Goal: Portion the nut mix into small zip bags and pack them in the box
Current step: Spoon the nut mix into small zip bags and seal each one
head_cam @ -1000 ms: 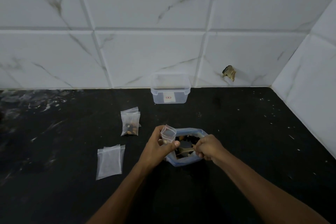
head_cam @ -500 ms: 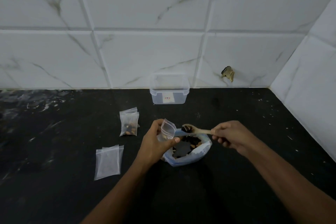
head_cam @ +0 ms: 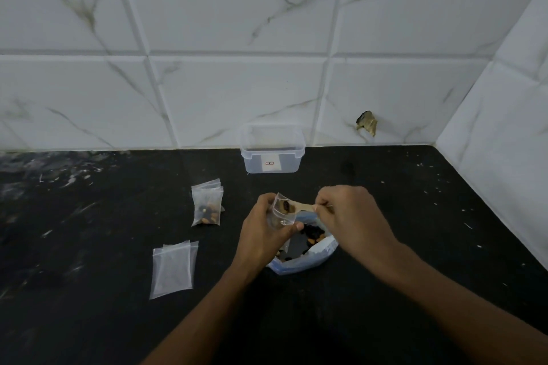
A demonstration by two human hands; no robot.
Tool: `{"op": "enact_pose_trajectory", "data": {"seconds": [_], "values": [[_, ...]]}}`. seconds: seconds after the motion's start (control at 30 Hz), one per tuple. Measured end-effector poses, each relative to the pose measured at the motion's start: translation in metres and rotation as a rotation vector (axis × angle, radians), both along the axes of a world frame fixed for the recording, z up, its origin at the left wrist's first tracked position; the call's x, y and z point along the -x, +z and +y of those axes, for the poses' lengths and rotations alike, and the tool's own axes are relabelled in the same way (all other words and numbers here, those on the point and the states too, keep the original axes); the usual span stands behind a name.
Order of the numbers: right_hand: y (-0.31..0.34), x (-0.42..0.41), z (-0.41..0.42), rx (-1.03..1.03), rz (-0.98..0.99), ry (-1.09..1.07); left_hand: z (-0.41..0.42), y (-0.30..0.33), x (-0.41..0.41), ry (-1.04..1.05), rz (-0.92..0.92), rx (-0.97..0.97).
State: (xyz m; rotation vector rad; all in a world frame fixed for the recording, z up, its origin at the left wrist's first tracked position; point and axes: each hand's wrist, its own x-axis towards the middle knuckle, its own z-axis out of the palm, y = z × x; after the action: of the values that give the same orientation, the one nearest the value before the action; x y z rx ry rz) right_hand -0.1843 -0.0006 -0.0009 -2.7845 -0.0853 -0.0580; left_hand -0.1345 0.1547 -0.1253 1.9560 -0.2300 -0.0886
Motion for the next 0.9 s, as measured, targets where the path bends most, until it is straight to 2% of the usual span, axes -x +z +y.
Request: {"op": "enact_pose_trajectory", "data": {"seconds": [0.13,0.2,0.3,0.37,0.5,0.63,0.73,0.9], "values": [[-0.014,0.008,0.010,0.215,-0.052,0.144,0.000,0.002,0.003,-0.016,0.014,0.033],[-0.019,0.011,0.009,0.220,-0.144,0.198,0.000,0.003,0.004,-0.025,0.021,0.045],[-0.018,0.011,0.009,0.218,-0.178,0.209,0.001,0.002,0.004,-0.030,0.031,0.075],[-0.011,0.008,0.001,0.134,-0.144,0.150,0.002,0.003,0.004,-0.024,0.045,0.090],[-0.002,0.000,-0.024,-0.152,-0.257,-0.044,0.013,0.004,0.007,-0.023,0.044,0.111],[-0.037,-0.006,-0.048,-0.202,-0.046,-0.226,0.030,-0.001,0.010,-0.044,0.044,0.140],[-0.080,-0.006,-0.047,-0.132,0.139,-0.256,0.038,-0.008,0.011,-0.077,0.088,0.136],[-0.117,-0.007,-0.028,-0.028,0.176,-0.234,0.032,-0.007,0.016,-0.078,0.077,0.136]]}}
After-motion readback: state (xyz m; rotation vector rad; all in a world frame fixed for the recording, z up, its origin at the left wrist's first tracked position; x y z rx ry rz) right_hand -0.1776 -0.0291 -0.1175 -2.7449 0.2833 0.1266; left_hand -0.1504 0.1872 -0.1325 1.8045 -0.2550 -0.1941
